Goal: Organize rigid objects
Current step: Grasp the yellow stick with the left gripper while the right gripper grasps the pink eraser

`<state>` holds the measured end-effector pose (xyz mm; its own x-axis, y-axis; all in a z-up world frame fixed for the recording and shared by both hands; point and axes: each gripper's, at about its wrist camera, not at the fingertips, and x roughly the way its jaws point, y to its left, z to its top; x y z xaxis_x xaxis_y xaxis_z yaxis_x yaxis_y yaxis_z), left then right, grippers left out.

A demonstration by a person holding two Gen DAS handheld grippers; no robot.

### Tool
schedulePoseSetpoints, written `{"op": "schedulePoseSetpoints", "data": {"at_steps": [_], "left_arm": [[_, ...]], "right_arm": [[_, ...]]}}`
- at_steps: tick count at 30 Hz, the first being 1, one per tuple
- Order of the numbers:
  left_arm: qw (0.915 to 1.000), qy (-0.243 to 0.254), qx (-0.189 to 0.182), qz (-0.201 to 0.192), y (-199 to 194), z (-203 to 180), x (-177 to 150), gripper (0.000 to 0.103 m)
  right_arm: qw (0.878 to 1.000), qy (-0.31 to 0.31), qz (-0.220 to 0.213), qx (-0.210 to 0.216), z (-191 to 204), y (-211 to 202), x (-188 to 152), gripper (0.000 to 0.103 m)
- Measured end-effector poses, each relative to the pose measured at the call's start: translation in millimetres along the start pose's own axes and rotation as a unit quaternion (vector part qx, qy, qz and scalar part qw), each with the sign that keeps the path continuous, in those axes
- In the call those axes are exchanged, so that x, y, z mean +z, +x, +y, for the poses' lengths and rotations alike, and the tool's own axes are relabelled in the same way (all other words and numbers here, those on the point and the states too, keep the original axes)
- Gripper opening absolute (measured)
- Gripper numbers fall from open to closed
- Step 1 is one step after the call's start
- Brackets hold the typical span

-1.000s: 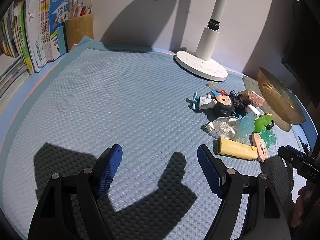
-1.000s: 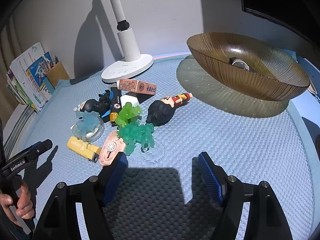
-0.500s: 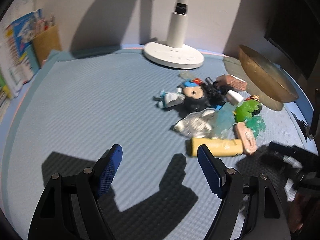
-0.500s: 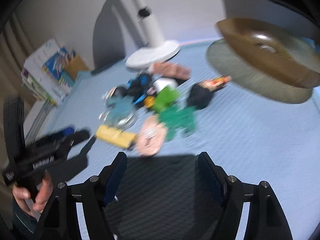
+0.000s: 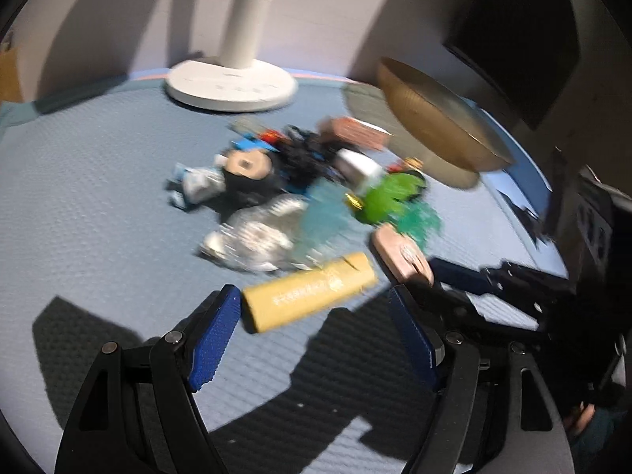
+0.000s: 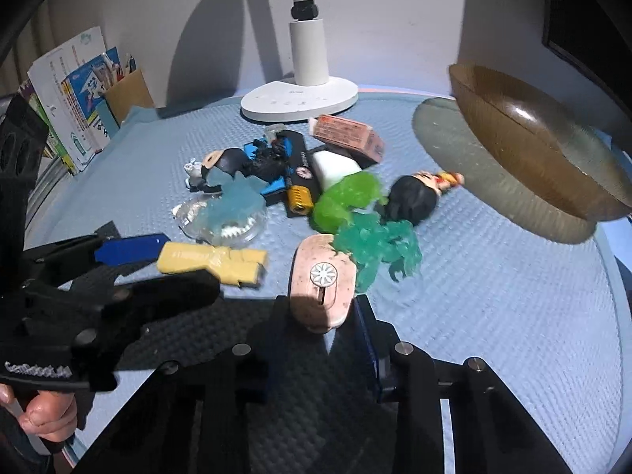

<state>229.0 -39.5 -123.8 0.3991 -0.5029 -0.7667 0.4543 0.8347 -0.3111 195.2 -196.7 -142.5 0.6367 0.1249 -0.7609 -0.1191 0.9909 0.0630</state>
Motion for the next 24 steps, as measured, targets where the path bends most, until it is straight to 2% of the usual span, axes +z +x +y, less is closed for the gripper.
{"op": "schedulePoseSetpoints", "data": {"at_steps": [5, 8, 10, 12, 13, 14, 16, 17, 19, 21, 23, 24], "left_arm": [[0.9965, 0.036, -0.067, 0.034, -8.6, -24.2, -19.9, 0.074], [0.9975, 0.053, -0.038, 0.025, -10.5, -34.0, -20.9, 0.074], [0.9987, 0.042, -0.009, 0.027, -1.8, -31.6, -14.0, 0.074], [0.999, 0.033, 0.001, 0.03, 6.8, -30.5, -8.7, 0.074], [0.9989, 0.039, 0.012, 0.025, 9.5, -34.6, -6.8, 0.074], [0.9984, 0.047, 0.023, 0.023, 12.0, -38.8, -5.7, 0.073], [0.9961, 0.065, 0.054, 0.024, 20.2, -48.1, -3.4, 0.06], [0.9949, 0.071, 0.068, 0.022, 22.1, -50.5, -3.2, 0.057], [0.9925, 0.082, 0.09, 0.016, 21.9, -53.2, -4.0, 0.037], [0.9921, 0.078, 0.098, 0.011, 17.4, -49.4, -6.1, 0.024], [0.9936, 0.062, 0.094, 0.007, 10.1, -43.3, -9.7, 0.022], [0.994, 0.054, 0.096, 0.005, 5.5, -40.4, -12.6, 0.022]], "right_arm": [[1.0, -0.018, -0.004, 0.006, -18.5, -19.9, -19.1, 0.029], [0.999, -0.026, 0.005, 0.025, -31.5, -27.3, -29.7, 0.03], [0.999, -0.023, 0.011, 0.043, -36.5, -28.5, -32.8, 0.032], [0.999, -0.017, 0.006, 0.049, -40.0, -28.8, -31.0, 0.044], [0.999, -0.016, -0.001, 0.047, -40.9, -29.2, -28.9, 0.055], [0.999, -0.019, -0.008, 0.045, -40.7, -29.0, -26.8, 0.056], [0.998, -0.033, -0.009, 0.049, -37.2, -23.9, -20.0, 0.056], [0.998, -0.038, -0.007, 0.049, -33.0, -19.5, -16.2, 0.056], [0.997, -0.048, -0.002, 0.053, -26.5, -12.9, -12.0, 0.056], [0.997, -0.063, 0.003, 0.041, -16.8, -4.9, -10.8, 0.049], [0.996, -0.084, -0.001, 0.015, -5.3, -3.7, -11.9, 0.033], [0.996, -0.091, -0.003, 0.02, -2.1, -6.1, -12.7, 0.033]]}}
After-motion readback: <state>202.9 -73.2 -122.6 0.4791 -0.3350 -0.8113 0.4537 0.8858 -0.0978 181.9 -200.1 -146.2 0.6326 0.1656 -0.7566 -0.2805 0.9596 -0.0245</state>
